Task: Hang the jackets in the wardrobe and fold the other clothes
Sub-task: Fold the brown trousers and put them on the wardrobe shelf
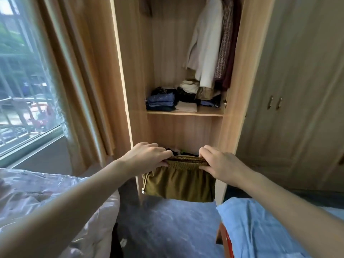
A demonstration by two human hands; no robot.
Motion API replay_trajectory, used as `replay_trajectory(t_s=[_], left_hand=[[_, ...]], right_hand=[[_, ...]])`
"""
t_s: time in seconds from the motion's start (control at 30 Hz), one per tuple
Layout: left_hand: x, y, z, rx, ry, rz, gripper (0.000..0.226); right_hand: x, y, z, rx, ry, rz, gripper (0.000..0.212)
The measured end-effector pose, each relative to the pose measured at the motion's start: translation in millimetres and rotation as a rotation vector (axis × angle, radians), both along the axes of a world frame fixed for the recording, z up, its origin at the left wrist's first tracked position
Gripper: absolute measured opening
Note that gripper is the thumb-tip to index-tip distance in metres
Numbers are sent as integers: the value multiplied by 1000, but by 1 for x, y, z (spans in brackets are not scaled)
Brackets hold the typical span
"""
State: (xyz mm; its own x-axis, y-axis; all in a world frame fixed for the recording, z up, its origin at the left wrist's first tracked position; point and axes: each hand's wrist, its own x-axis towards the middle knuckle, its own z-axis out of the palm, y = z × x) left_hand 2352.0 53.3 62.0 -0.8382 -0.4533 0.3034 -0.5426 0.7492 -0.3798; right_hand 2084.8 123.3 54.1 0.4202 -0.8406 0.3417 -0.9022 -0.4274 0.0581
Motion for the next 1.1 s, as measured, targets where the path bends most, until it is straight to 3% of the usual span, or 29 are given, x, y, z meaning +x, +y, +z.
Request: replay_trajectory(t_s=[0.27, 0.53, 0.87, 1.1], left_hand=[[-60, -110, 15, 74, 43, 69, 45], [-109, -209, 17, 75, 85, 106, 33], [-111, -336, -5, 141, 50, 183, 32], [-97, -459, 19, 72, 2, 195, 34]], right_hand=[[-68, -123, 14, -107, 66, 87, 27], [-119, -238, 13, -66, 0, 70, 23], [-122, -376, -7, 15, -49, 118, 21], [-108, -493, 10, 16, -84, 85, 23]])
